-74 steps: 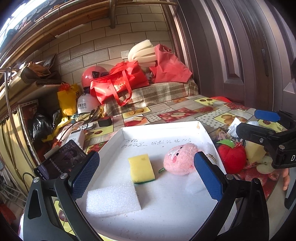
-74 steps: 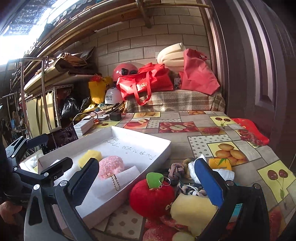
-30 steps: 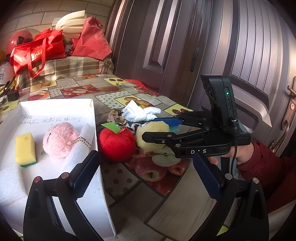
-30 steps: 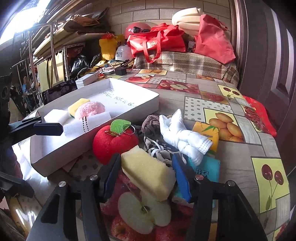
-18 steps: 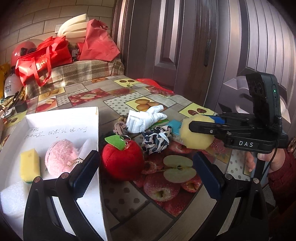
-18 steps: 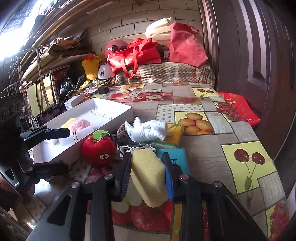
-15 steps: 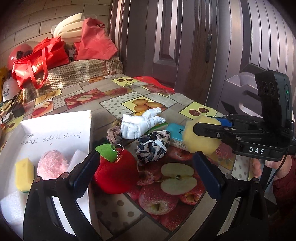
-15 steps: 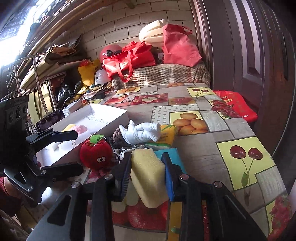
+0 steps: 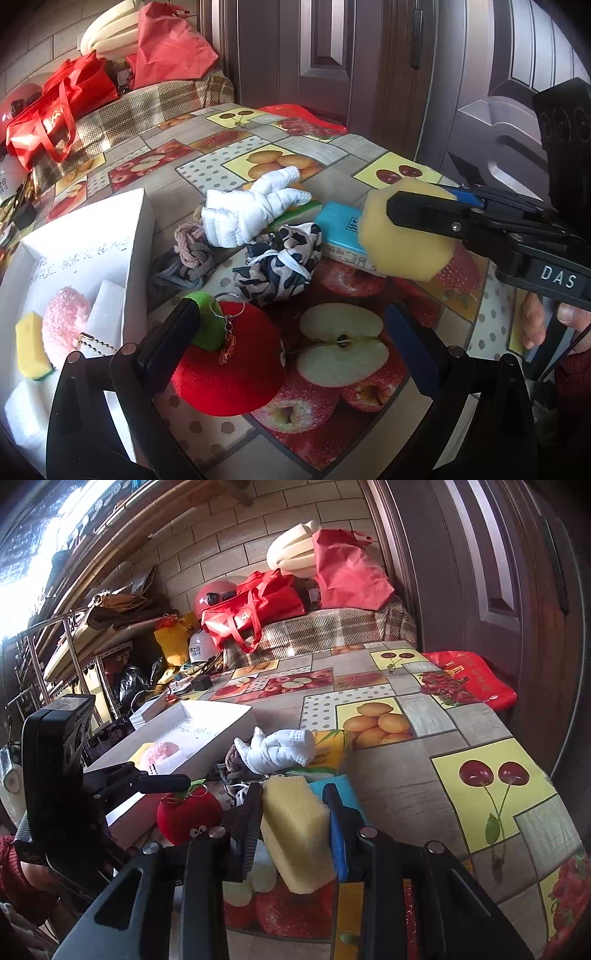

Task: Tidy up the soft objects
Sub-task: 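Grasp the red apple plush with the left gripper while the right holds the yellow sponge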

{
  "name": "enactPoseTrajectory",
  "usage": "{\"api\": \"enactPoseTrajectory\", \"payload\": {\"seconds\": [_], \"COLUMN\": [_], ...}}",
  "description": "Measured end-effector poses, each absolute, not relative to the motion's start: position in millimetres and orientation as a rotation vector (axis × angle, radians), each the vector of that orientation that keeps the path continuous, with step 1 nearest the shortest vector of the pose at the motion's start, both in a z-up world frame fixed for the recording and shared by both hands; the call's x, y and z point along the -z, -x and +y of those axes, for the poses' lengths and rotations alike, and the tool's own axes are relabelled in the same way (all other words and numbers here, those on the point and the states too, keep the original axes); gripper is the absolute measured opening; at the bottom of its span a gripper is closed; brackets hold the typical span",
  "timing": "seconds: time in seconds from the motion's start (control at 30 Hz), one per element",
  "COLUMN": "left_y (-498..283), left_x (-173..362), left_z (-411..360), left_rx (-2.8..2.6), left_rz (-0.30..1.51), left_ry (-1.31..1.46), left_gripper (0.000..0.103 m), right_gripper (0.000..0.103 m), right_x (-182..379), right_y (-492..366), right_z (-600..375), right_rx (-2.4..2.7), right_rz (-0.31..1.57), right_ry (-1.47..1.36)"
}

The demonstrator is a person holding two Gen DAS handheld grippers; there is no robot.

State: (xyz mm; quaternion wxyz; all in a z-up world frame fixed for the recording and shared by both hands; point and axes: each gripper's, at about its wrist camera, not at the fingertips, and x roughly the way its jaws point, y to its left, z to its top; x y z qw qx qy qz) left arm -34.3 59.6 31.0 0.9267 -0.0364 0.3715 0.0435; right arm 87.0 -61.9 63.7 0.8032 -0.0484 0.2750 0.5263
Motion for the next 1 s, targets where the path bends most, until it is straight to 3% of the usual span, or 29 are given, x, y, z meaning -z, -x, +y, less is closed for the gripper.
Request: {"api": "enactPoseTrajectory", "payload": {"seconds": [0.2,0.37,0.7,0.8,0.87,1.0], "left_y": [56.9,49.0,39.3,39.6,37.5,39.9], "left_x": [-59.3,-48.0,-18.6,-10.8,-5.6,-6.2], "left_z": [60.2,78.3,42.2,37.8,39.6,41.1], "left_rx": [-0.180,-0.131,-0.115,-0.119,-0.108,-0.082], "left_rz": [0.623,0.729,0.819,0.842,0.870,0.856], "left_ry": [0.053,0.124,0.001,-0.026,-0.012,0.011], "left_gripper": [0.101,0.101,0.099,0.089,0.074,0.064], "right_gripper": [0.033,0.033,0.033,0.033,0.033,0.033], "right_x": [-63.4,-63.1,-63.4,-63.4,-63.7,-64.1], "right_y": [-87.7,-87.4,-87.8,-87.3,-87.1,-86.6], "right_z": [-63.0,-62.7,-61.2,-60.9,-60.9,-61.0], "right_rx": [-1.123,-1.127,-1.132,-1.131,-1.132,-1.131], "right_rz": [0.591,0.591,0.595,0.593,0.592,0.582], "right_ry": [0.097,0.101,0.102,0.103,0.104,0.105]}}
